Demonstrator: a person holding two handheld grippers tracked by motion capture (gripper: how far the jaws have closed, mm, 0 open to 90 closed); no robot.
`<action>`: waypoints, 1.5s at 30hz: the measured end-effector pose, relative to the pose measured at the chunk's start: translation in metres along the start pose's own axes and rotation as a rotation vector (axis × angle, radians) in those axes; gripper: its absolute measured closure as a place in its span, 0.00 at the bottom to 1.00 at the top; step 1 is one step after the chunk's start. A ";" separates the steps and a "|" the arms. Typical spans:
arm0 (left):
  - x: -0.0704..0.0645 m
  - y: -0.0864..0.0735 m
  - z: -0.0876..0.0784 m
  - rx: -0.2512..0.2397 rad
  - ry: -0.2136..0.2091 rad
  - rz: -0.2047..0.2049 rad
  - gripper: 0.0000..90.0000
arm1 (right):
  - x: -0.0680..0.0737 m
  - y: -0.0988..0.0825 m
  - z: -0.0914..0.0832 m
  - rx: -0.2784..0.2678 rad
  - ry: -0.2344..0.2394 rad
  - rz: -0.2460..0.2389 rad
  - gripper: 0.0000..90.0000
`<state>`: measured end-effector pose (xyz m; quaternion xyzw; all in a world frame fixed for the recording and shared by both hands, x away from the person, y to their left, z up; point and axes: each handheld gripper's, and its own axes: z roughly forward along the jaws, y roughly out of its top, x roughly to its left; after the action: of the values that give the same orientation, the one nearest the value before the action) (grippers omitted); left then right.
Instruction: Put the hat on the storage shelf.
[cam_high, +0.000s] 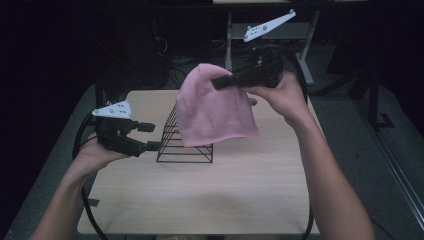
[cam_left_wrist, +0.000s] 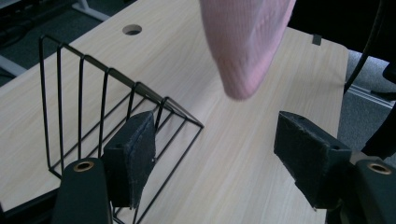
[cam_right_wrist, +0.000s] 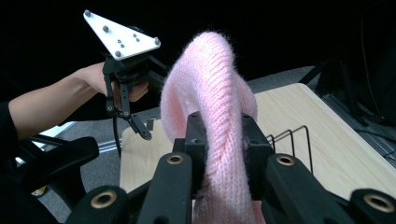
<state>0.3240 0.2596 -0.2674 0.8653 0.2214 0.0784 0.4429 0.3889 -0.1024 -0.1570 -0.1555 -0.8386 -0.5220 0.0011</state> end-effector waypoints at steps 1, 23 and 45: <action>0.000 0.002 0.000 -0.003 -0.003 0.001 0.33 | 0.000 0.001 0.002 0.001 0.004 0.000 0.86; 0.017 0.018 -0.001 -0.032 -0.091 -0.057 0.46 | 0.005 0.024 0.049 -0.006 0.085 -0.044 0.86; 0.048 0.010 -0.001 -0.025 -0.064 -0.118 0.90 | -0.006 0.034 0.061 -0.036 0.063 -0.056 0.86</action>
<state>0.3692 0.2770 -0.2612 0.8473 0.2568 0.0273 0.4641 0.4130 -0.0369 -0.1558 -0.1157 -0.8327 -0.5414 0.0100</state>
